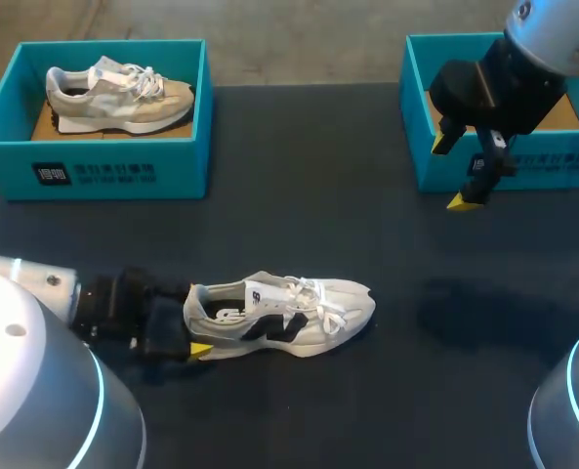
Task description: Take the shoe out of the shoebox, open the shoe tongue, remove and reinsert the insole, then place the shoe into the shoebox
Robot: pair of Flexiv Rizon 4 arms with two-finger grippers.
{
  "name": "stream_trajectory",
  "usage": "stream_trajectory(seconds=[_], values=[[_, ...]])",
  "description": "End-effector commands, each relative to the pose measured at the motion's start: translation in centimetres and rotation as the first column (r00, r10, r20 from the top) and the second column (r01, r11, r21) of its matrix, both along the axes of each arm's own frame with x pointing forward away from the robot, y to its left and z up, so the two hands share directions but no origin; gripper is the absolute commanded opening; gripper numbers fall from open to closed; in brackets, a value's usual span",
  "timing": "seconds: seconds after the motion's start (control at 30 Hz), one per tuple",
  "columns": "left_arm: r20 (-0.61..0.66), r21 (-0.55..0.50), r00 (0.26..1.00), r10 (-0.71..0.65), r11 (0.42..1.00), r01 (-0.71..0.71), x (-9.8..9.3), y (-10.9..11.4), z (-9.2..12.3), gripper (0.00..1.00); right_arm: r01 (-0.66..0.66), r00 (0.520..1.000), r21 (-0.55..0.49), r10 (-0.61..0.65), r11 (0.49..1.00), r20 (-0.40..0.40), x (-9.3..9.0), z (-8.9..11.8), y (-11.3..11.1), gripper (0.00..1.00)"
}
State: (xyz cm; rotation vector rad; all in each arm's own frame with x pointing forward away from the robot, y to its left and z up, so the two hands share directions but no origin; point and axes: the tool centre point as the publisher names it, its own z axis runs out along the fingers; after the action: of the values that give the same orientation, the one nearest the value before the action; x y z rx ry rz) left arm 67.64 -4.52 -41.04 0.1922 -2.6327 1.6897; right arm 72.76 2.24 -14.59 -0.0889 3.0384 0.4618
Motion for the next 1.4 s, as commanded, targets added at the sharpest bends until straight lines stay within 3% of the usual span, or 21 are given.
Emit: stream_trajectory(seconds=[0.03, 0.97, 1.0, 1.03, 1.07, 1.1, 1.2, 1.4], values=[[0.005, 0.002, 1.000, 0.005, 1.000, -0.005, 0.4, -0.4, -0.5, 1.00, 0.001, 1.000, -0.003, -0.001, 1.000, -0.002, 0.1, -0.1, 0.1, 1.00], [-0.005, 0.036, 1.000, -0.014, 0.999, 0.014, 1.0, -1.1, -1.9, 1.00, 0.001, 1.000, -0.003, -0.001, 1.000, -0.002, 0.1, -0.1, 0.1, 1.00], [-0.005, 0.038, 1.000, -0.018, 0.999, 0.018, 1.1, -1.0, -2.0, 0.91, 0.001, 1.000, -0.003, -0.001, 1.000, -0.002, 0.1, -0.1, 0.1, 1.00], [-0.005, 0.039, 1.000, -0.018, 0.999, 0.018, 1.1, -1.0, -2.1, 0.74, 0.001, 1.000, -0.003, -0.001, 1.000, -0.002, 0.1, -0.1, 0.1, 1.00], [-0.004, 0.040, 1.000, -0.018, 0.999, 0.018, 1.2, -1.0, -2.2, 0.66, 0.001, 1.000, -0.003, -0.001, 1.000, -0.002, 0.1, -0.1, 0.1, 1.00], [-0.004, 0.043, 1.000, -0.018, 0.999, 0.019, 1.2, -1.0, -2.3, 0.43, 0.001, 1.000, -0.003, -0.001, 1.000, -0.002, 0.1, -0.1, 0.1, 1.00], [0.000, 0.049, 1.000, -0.022, 0.999, 0.022, 1.3, -0.9, -2.4, 0.02, 0.001, 1.000, -0.003, -0.001, 1.000, -0.002, 0.1, -0.1, 0.1, 1.00], [0.017, 0.062, 0.999, -0.049, 0.997, 0.047, 1.8, -0.9, -2.1, 0.00, 0.001, 1.000, -0.003, -0.001, 1.000, -0.002, 0.1, -0.1, 0.1, 1.00]])
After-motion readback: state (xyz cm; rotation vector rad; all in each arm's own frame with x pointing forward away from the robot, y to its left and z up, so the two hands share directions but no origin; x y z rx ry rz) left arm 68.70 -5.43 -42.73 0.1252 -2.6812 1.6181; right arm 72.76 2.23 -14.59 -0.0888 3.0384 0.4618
